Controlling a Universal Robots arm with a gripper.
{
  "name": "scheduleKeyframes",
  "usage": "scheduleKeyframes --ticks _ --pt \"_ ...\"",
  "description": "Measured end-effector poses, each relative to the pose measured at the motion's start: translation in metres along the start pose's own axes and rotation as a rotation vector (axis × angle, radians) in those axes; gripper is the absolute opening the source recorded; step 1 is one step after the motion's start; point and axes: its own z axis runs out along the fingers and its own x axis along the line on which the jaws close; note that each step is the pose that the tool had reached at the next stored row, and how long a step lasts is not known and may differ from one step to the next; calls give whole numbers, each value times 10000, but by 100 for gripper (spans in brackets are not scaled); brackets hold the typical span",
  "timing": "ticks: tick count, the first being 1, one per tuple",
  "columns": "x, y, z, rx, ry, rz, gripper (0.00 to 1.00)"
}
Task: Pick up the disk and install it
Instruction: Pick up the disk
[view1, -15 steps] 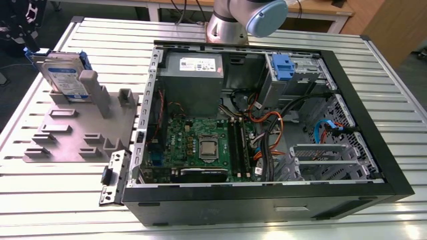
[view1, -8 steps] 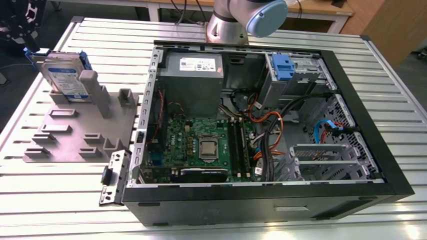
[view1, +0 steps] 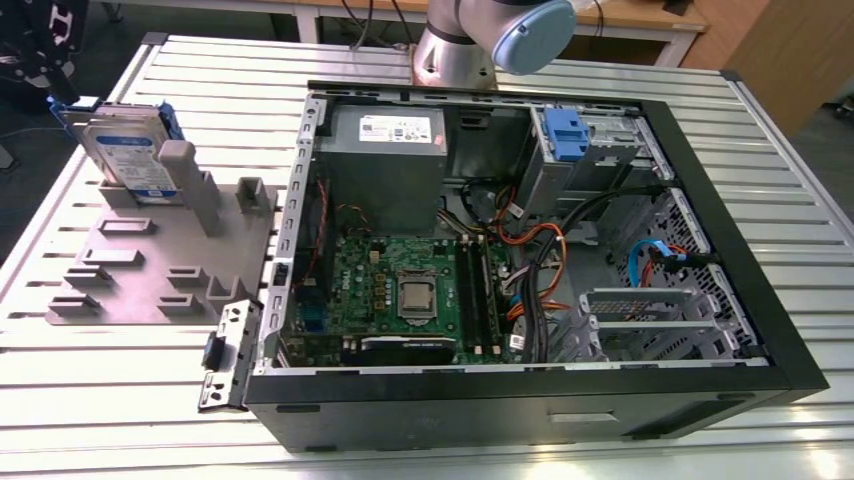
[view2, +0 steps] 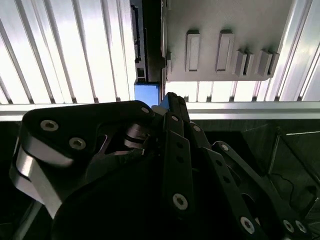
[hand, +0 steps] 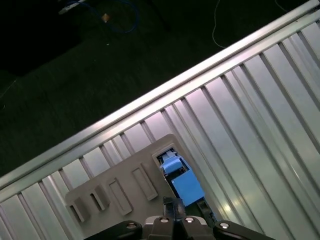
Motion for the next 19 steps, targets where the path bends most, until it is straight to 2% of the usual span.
scheduleKeyframes --ticks 3,5,8,19 --pt "0 -1 1 -5 18 -431 11" --pt "-1 0 4 -7 24 -573 11" --pt "-1 0 13 -23 1 -606 11" --pt "0 -1 17 -23 -2 -608 11"
